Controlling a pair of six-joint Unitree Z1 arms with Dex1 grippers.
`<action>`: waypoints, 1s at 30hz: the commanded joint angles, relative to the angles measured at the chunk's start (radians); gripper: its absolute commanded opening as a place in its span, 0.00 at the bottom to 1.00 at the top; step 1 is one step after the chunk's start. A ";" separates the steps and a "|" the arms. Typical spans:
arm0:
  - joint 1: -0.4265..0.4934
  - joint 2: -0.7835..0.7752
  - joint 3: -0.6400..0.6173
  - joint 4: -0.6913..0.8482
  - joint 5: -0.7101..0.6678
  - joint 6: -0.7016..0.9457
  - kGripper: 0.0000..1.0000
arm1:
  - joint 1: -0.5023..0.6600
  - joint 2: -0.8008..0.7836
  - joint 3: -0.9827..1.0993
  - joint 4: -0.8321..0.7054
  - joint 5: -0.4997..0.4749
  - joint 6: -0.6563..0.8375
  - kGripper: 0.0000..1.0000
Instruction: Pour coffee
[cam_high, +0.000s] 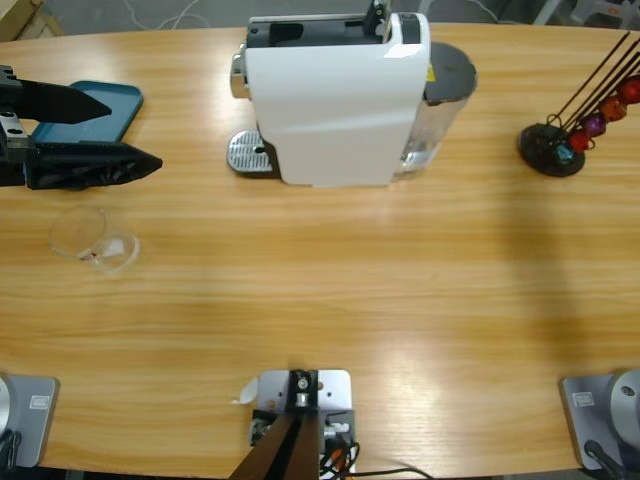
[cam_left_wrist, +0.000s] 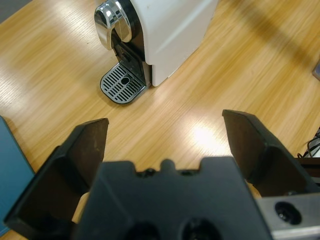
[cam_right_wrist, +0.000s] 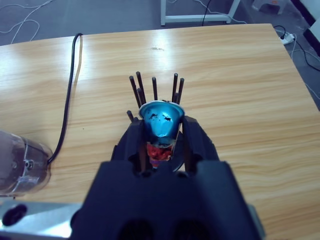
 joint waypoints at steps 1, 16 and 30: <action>-0.011 0.014 0.040 0.005 -0.002 -0.007 0.98 | 0.038 -0.101 -0.058 0.092 -0.018 0.002 0.22; -0.013 -0.060 0.061 0.028 0.023 0.004 0.98 | 0.398 -0.141 -0.142 0.161 0.460 -0.321 0.21; -0.013 -0.194 0.024 0.186 0.078 0.072 0.98 | 0.740 0.376 -0.660 0.331 0.522 -0.573 0.22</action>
